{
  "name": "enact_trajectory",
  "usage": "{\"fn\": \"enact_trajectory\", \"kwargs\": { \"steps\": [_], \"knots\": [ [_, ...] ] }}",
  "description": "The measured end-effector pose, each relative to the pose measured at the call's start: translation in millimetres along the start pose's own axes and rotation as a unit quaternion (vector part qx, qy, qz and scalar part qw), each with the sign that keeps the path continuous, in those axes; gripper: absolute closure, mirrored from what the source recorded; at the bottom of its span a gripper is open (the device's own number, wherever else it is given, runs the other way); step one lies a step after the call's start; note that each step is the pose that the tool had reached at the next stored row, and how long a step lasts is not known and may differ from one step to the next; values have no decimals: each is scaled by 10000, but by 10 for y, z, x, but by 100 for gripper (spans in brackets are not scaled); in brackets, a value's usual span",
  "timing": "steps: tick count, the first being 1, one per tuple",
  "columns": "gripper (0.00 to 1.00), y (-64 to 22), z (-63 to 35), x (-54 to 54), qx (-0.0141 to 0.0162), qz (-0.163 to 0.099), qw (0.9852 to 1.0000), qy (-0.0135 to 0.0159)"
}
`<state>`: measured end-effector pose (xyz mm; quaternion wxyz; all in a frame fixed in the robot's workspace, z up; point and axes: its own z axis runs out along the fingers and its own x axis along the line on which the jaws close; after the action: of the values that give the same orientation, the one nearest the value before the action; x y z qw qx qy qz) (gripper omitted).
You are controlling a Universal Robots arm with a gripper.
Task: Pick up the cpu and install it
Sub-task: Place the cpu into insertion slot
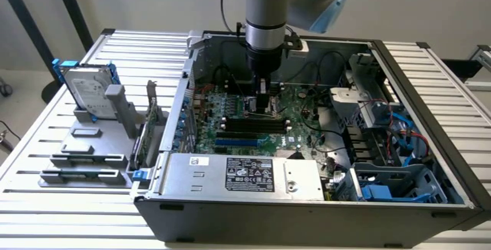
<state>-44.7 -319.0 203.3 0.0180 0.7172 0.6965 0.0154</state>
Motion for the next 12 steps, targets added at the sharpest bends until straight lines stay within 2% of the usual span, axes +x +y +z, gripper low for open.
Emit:
{"fn": "enact_trajectory", "kwargs": {
  "steps": [12],
  "knots": [
    [42, -46, -3, 12, 0, 0, 10000, 0]
  ]
}}
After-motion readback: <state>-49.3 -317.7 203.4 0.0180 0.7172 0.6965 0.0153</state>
